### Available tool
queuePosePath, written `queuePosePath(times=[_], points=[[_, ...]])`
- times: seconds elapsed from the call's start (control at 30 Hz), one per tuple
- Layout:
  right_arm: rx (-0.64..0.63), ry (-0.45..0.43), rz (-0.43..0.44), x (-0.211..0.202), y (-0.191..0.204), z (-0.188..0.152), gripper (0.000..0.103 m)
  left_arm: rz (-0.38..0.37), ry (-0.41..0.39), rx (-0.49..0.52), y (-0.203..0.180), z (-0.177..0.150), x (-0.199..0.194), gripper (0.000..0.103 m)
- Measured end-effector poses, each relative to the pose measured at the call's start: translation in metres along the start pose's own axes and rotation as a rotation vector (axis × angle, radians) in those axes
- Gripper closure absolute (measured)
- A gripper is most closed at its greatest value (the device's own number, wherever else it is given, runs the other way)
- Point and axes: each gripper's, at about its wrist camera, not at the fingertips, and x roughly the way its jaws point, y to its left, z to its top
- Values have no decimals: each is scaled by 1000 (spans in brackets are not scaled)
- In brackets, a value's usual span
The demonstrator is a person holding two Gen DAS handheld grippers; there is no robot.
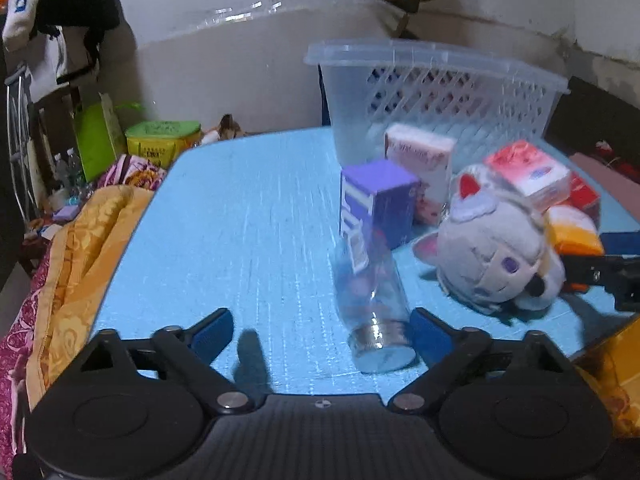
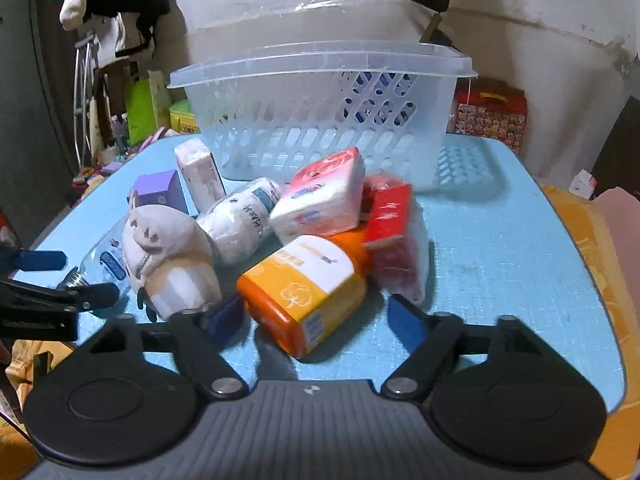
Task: Organize objects
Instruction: 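Grasp the clear water bottle with the left tool while the right tool grasps the orange bottle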
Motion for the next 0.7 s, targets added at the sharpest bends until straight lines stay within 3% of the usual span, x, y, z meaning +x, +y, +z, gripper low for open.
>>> queuePosePath(times=[0.13, 0.3, 0.47, 0.5, 0.53, 0.57, 0.6, 0.7], points=[[61, -29, 9, -8, -9, 1, 27, -6, -16, -1, -2, 0, 3, 12], [13, -5, -28, 8, -4, -1, 19, 10, -59, 35, -11, 0, 6, 11], [8, -14, -12, 16, -7, 0, 18, 14, -86, 52, -16, 2, 8, 11], [12, -11, -3, 16, -9, 0, 19, 4, -79, 49, -16, 3, 8, 18], [15, -10, 2, 14, -11, 0, 19, -13, -76, 44, -15, 5, 7, 40], [11, -14, 3, 11, -12, -1, 19, -23, -76, 39, -14, 6, 5, 53], [2, -24, 4, 9, -12, -1, 19, -25, -72, 31, -13, 6, 4, 58], [-11, -54, 9, -3, -13, -3, 19, -15, -74, 24, -10, 5, 3, 59]])
